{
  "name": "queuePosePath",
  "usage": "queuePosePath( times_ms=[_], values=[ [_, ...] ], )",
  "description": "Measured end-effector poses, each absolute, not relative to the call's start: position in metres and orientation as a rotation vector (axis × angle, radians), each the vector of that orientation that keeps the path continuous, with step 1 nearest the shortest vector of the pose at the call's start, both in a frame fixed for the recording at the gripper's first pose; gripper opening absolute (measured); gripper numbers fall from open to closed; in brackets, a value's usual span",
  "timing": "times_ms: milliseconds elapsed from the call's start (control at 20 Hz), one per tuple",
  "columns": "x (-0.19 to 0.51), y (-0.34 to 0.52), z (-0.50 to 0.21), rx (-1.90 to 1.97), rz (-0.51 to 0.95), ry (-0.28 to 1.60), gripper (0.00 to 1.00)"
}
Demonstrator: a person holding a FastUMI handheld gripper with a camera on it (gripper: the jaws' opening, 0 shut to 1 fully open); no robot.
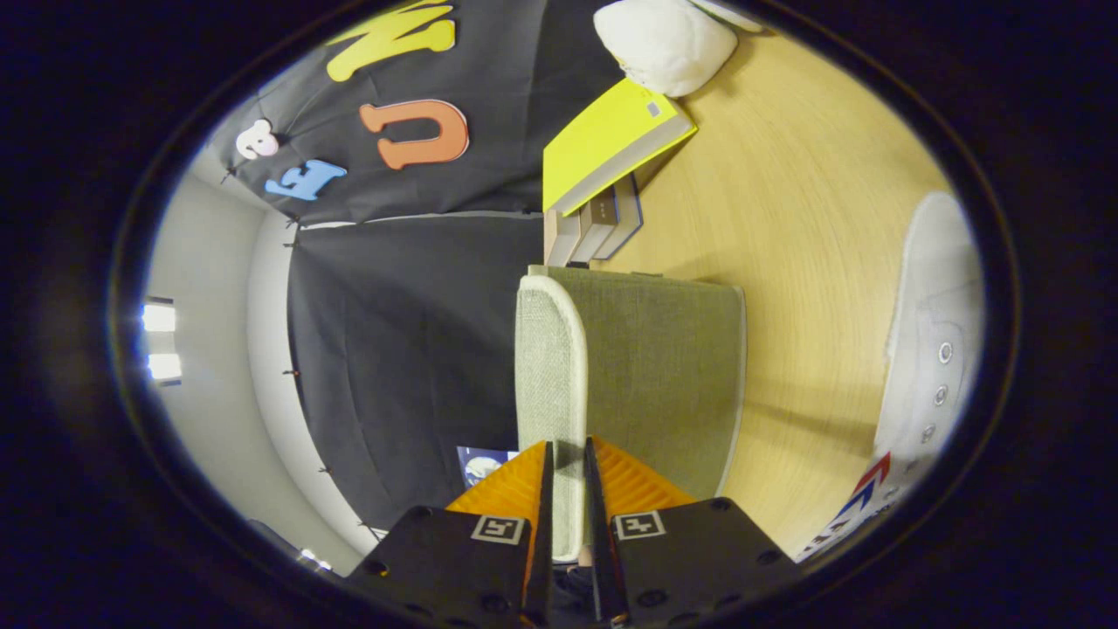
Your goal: Open the storage box then place both shoes into the box .Put the left shoe in first, then the right shoe, with the right side of both shoes facing outward in a uniform manner.
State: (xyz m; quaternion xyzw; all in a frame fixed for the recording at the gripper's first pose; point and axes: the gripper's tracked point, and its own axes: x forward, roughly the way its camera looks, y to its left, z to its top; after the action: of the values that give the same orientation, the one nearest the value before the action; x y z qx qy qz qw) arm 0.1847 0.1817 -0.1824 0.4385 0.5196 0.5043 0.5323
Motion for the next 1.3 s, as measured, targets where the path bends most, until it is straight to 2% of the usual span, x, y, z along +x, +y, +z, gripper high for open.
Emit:
queuePosePath(
  times_ms=[150, 400, 800, 1100, 1150, 1300],
  values=[
    [0.181, 0.173, -0.169, 1.044, 1.224, 1.223, 0.13],
    [0.178, 0.172, -0.138, 1.057, 1.244, 1.202, 0.05],
    [0.175, 0.187, -0.092, 1.034, 1.226, 1.130, 0.05],
    [0.178, 0.186, -0.121, 0.979, 1.110, 1.154, 0.06],
    [0.178, 0.187, -0.128, 0.972, 1.101, 1.163, 0.17],
    [0.183, 0.190, -0.150, 0.950, 1.063, 1.190, 0.76]
  ],
)
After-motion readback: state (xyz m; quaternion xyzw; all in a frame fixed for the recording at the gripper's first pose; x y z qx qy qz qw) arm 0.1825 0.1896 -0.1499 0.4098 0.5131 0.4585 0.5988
